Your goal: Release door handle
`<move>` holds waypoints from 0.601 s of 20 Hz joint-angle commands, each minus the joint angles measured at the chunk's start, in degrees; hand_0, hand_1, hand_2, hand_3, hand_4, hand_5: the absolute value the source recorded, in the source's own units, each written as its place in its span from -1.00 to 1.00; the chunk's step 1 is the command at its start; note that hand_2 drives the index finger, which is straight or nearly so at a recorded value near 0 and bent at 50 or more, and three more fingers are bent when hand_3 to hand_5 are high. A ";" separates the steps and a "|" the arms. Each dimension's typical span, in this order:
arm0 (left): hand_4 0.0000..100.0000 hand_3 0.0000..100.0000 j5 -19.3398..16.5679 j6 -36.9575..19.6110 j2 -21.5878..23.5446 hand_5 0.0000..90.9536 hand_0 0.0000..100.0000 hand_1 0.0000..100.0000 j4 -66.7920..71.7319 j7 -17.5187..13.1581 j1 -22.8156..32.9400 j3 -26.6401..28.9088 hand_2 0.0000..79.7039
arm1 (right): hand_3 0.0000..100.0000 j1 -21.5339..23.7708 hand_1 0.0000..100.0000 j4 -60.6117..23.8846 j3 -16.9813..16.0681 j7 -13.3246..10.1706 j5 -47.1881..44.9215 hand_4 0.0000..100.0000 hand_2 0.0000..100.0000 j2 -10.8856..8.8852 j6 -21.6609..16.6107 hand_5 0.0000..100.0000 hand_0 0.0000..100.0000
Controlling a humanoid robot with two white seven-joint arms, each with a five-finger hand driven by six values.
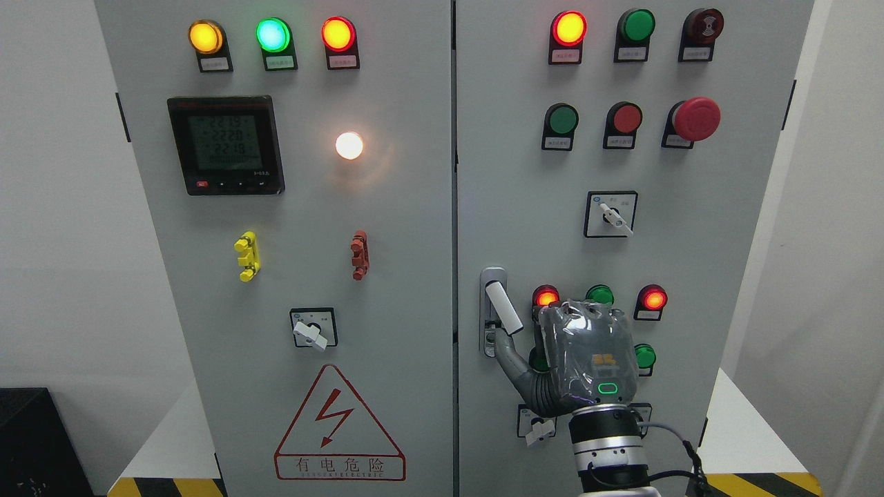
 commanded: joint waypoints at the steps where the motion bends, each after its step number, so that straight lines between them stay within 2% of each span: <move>1: -0.98 -0.81 0.00 0.00 0.00 -1.00 -1.00 -1.00 -1.14 0.00 0.00 -1.23 -0.94 | 1.00 -0.08 -0.28 -0.12 -0.12 0.03 -0.01 0.93 0.89 -0.15 0.30 0.86 -0.05; 12: -0.98 -0.81 0.00 0.00 0.00 -1.00 -1.00 -1.00 -1.14 0.00 0.00 -1.23 -0.94 | 1.00 -0.34 -0.29 -0.12 -0.38 -0.15 -0.01 0.93 0.88 -0.32 0.48 0.86 -0.04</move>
